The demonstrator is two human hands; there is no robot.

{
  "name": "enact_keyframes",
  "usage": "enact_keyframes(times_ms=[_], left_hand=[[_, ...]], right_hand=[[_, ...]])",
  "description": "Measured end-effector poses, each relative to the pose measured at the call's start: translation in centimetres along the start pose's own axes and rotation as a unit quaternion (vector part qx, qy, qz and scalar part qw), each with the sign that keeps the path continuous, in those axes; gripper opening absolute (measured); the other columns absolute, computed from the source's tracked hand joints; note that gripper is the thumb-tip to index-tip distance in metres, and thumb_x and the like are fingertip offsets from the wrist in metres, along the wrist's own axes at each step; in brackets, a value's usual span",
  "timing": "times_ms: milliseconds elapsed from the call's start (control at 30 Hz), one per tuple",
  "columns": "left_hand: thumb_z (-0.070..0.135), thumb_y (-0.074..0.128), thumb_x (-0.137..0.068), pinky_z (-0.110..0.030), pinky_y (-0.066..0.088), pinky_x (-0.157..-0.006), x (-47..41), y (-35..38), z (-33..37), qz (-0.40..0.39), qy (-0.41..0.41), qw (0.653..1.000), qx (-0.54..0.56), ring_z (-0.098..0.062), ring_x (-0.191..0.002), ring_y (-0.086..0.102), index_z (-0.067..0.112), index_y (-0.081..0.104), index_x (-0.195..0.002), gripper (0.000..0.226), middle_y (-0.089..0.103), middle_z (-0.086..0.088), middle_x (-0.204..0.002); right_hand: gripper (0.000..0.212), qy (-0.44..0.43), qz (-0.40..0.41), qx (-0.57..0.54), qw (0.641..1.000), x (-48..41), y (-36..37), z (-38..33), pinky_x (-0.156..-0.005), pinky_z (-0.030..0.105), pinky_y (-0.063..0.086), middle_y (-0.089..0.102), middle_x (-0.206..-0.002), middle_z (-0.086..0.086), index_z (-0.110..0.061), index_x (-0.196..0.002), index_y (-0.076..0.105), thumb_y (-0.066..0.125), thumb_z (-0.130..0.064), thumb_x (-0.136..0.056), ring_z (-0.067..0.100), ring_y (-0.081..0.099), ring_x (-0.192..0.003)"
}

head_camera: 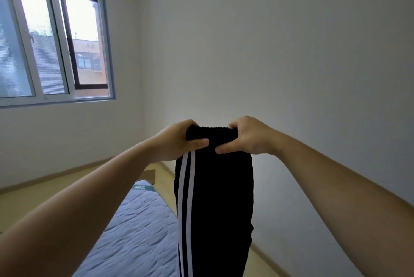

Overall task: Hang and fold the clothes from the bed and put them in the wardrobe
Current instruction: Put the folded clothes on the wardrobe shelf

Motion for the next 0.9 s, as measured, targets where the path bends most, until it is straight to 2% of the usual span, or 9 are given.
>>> enact_keyframes(times_ms=[133,233,300,367,433,533,667,800,900], left_hand=[[0.045,0.070,-0.089,-0.033,0.045,-0.075,0.4,-0.4,-2.0,-0.103,-0.030,0.979,0.175,-0.015,-0.082,0.057,0.010,0.062,-0.110,0.041,0.062,-0.001,-0.089],[0.030,0.068,-0.094,-0.033,0.055,-0.082,0.9,-0.2,-4.5,-0.262,-0.065,0.907,0.323,-0.025,-0.095,0.066,-0.002,0.061,-0.121,0.042,0.068,-0.011,-0.104],[0.028,0.072,-0.091,-0.041,0.056,-0.091,0.6,0.1,-6.5,-0.295,-0.095,0.885,0.346,-0.034,-0.101,0.066,-0.001,0.064,-0.120,0.042,0.067,-0.018,-0.110],[0.025,0.076,-0.088,-0.052,0.052,-0.101,-0.5,0.5,-8.4,-0.228,-0.144,0.915,0.299,-0.041,-0.108,0.066,0.002,0.066,-0.118,0.038,0.069,-0.021,-0.115],[0.022,0.078,-0.087,-0.058,0.050,-0.101,-1.0,0.6,-10.0,-0.211,-0.168,0.938,0.219,-0.037,-0.106,0.068,0.004,0.066,-0.116,0.036,0.072,-0.017,-0.111],[0.026,0.080,-0.084,-0.056,0.050,-0.102,-0.9,0.8,-12.1,-0.260,-0.178,0.922,0.224,-0.032,-0.105,0.069,0.004,0.062,-0.123,0.048,0.071,-0.013,-0.112],[0.023,0.075,-0.090,-0.043,0.056,-0.095,-0.1,1.9,-13.8,-0.337,-0.189,0.892,0.236,-0.030,-0.111,0.069,0.008,0.061,-0.125,0.041,0.070,-0.013,-0.120],[0.019,0.062,-0.097,-0.037,0.055,-0.092,0.5,1.8,-14.9,-0.428,-0.213,0.822,0.309,-0.027,-0.114,0.066,0.006,0.056,-0.131,0.037,0.069,-0.011,-0.123],[0.026,0.065,-0.092,-0.036,0.056,-0.089,0.7,1.3,-16.6,-0.435,-0.239,0.796,0.346,-0.029,-0.113,0.063,-0.001,0.046,-0.139,0.057,0.063,-0.015,-0.124]], right_hand=[[0.061,0.036,-0.104,-0.115,0.987,-1.7,1.4,0.1,-0.060,0.027,0.056,0.074,-0.082,-0.007,-0.026,-0.107,0.058,0.094,-0.044,-0.061,0.012,0.073,-0.074],[0.053,0.069,-0.278,-0.144,0.947,-2.9,2.4,0.5,-0.087,0.041,0.058,0.076,-0.103,0.006,-0.013,-0.113,0.070,0.092,-0.035,-0.070,0.026,0.074,-0.097],[0.039,0.067,-0.301,-0.128,0.943,-4.4,3.5,0.8,-0.080,0.034,0.059,0.077,-0.099,0.004,-0.013,-0.104,0.074,0.090,-0.031,-0.073,0.023,0.074,-0.093],[0.027,0.056,-0.237,-0.062,0.968,-6.4,4.9,0.8,-0.063,0.022,0.054,0.076,-0.083,-0.007,-0.020,-0.090,0.074,0.090,-0.030,-0.072,0.016,0.074,-0.081],[0.030,0.064,-0.262,-0.022,0.963,-7.7,7.2,0.6,-0.060,0.023,0.054,0.076,-0.083,-0.007,-0.022,-0.091,0.073,0.091,-0.029,-0.069,0.015,0.074,-0.080],[0.033,0.064,-0.244,0.027,0.967,-9.1,8.8,1.2,-0.059,0.027,0.054,0.075,-0.085,-0.005,-0.023,-0.093,0.071,0.091,-0.029,-0.068,0.016,0.073,-0.080],[0.045,0.125,-0.430,0.017,0.894,-9.0,10.7,1.1,-0.067,0.030,0.058,0.078,-0.101,0.000,-0.017,-0.114,0.069,0.089,-0.026,-0.075,0.020,0.075,-0.093],[0.038,0.137,-0.493,0.014,0.859,-10.3,11.7,0.5,-0.070,0.030,0.058,0.077,-0.106,0.004,-0.013,-0.114,0.069,0.084,-0.025,-0.081,0.020,0.074,-0.096],[0.033,0.142,-0.539,-0.010,0.830,-11.8,12.5,0.1,-0.073,0.033,0.059,0.076,-0.107,0.006,-0.014,-0.111,0.071,0.082,-0.025,-0.082,0.021,0.073,-0.096]])
Point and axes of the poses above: each hand's wrist, its own x-axis away from the middle knuckle, its own y-axis out of the palm, z = x × y, the point moved 3 cm from there along -x, towards the middle knuckle
